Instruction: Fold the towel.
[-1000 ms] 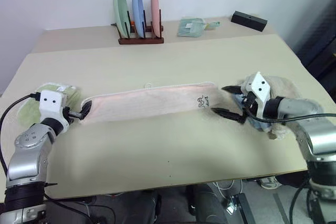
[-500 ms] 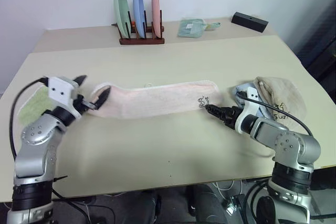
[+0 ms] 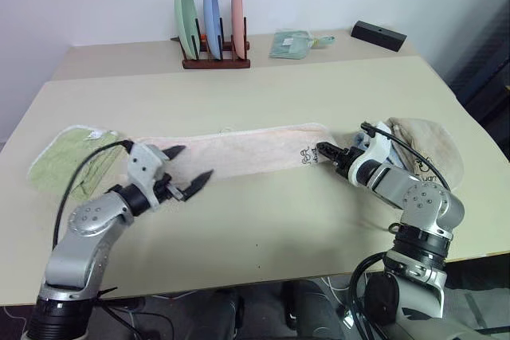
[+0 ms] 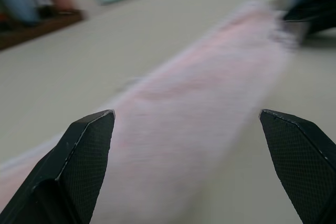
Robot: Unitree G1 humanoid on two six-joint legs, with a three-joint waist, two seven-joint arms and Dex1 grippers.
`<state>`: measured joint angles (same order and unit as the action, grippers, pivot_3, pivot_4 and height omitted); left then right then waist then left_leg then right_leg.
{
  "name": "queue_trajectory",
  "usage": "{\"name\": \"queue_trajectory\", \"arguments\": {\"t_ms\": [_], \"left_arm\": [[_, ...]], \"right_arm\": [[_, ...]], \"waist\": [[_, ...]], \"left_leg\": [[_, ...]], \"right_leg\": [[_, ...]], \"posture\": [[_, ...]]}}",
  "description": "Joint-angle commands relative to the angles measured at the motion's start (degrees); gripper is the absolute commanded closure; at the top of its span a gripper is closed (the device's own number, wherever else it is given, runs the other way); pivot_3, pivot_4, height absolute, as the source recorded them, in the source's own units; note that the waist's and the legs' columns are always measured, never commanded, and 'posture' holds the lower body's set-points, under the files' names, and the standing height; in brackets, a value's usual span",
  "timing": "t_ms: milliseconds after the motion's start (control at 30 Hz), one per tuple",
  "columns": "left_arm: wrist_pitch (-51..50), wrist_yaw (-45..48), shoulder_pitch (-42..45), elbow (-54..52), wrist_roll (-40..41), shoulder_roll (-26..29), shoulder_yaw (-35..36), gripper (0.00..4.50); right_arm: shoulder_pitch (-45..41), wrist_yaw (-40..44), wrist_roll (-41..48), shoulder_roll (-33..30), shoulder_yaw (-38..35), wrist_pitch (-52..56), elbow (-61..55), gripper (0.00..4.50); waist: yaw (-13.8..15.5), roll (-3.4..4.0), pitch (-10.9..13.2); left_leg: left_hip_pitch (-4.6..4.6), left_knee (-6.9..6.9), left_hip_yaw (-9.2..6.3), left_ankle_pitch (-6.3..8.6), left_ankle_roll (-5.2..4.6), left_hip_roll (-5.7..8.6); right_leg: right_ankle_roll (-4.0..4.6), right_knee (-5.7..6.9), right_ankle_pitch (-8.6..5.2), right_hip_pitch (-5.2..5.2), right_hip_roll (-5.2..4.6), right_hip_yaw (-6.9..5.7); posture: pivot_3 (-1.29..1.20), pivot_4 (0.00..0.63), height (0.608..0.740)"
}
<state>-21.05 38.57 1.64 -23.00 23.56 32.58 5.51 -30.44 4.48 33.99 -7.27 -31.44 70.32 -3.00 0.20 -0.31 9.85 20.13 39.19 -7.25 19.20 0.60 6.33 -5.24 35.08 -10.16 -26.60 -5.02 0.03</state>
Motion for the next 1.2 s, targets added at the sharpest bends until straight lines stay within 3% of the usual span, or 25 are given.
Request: {"name": "queue_trajectory", "arguments": {"t_ms": [33,100,267,433,567,733,967,1200], "left_arm": [[-0.4,1.5,-1.2,-3.2,0.2,1.3,-1.1,0.00],[-0.4,1.6,-1.7,-3.1,-0.2,1.4,-1.4,0.00],[-0.3,1.7,-2.6,-3.0,-0.6,1.4,-2.0,0.00],[0.5,2.2,-3.4,-2.2,-1.4,1.5,-2.6,0.00],[3.0,2.9,-4.3,0.0,-2.7,0.5,-3.3,0.00],[4.8,3.3,-3.4,2.0,-3.5,-0.1,-4.1,0.00],[5.4,2.7,-2.4,2.7,-3.8,-0.9,-4.2,0.00],[4.5,1.0,-4.2,0.1,-3.8,-1.6,-3.8,0.00]], "right_arm": [[-0.3,-0.8,1.7,0.9,-0.2,0.2,-0.4,3.44],[-0.3,-1.2,2.2,1.0,-0.3,0.8,-1.2,4.46],[-0.2,-1.2,3.6,-1.5,-1.0,1.7,-4.0,4.48],[-0.5,2.9,5.2,-11.3,-0.3,3.2,-8.5,4.48],[-0.7,7.7,5.6,-19.7,2.4,2.9,-10.3,4.48],[-2.1,13.3,5.9,-24.3,10.7,1.1,-13.6,4.48],[-4.7,17.1,2.3,-15.3,31.3,-5.1,-13.4,4.48],[-4.8,19.0,-4.5,-9.9,39.4,-13.8,-3.0,4.48]], "waist": [[-0.2,0.02,0.0],[-0.7,0.07,0.0],[-0.7,0.09,0.0],[-0.6,0.18,0.0],[-0.8,0.18,0.0],[-0.9,0.18,0.0],[-0.8,0.16,0.0],[-0.5,0.13,0.0]], "left_leg": [[0.00,-0.02,0.00,0.00,0.00,-0.02],[0.03,-0.04,0.00,0.00,0.00,-0.04],[0.06,-0.05,-0.02,0.00,0.00,-0.04],[0.15,-0.04,-0.01,0.02,-0.04,0.01],[0.11,-0.05,0.00,0.20,-0.35,-0.02],[0.11,-0.06,0.04,0.20,-0.36,-0.09],[0.12,-0.06,0.05,0.19,-0.33,-0.11],[0.19,-0.02,0.03,0.05,-0.08,0.02]], "right_leg": [[0.00,0.00,0.00,-0.01,0.00,0.00],[0.01,0.00,0.00,-0.06,0.00,0.00],[0.01,-0.02,-0.01,-0.06,0.02,0.00],[0.00,-0.08,-0.01,-0.10,0.00,-0.01],[-0.01,-0.11,-0.01,-0.06,0.00,-0.02],[0.00,-0.11,-0.01,-0.07,-0.01,0.00],[0.00,-0.12,-0.01,-0.09,-0.01,0.00],[-0.01,-0.18,0.00,-0.10,-0.02,-0.01]], "posture": [[0.00,0.150,0.727],[0.00,0.150,0.727],[0.00,0.150,0.727],[0.00,0.150,0.727],[0.00,0.150,0.727],[0.00,0.150,0.727],[0.00,0.150,0.727],[0.00,0.150,0.727]]}}
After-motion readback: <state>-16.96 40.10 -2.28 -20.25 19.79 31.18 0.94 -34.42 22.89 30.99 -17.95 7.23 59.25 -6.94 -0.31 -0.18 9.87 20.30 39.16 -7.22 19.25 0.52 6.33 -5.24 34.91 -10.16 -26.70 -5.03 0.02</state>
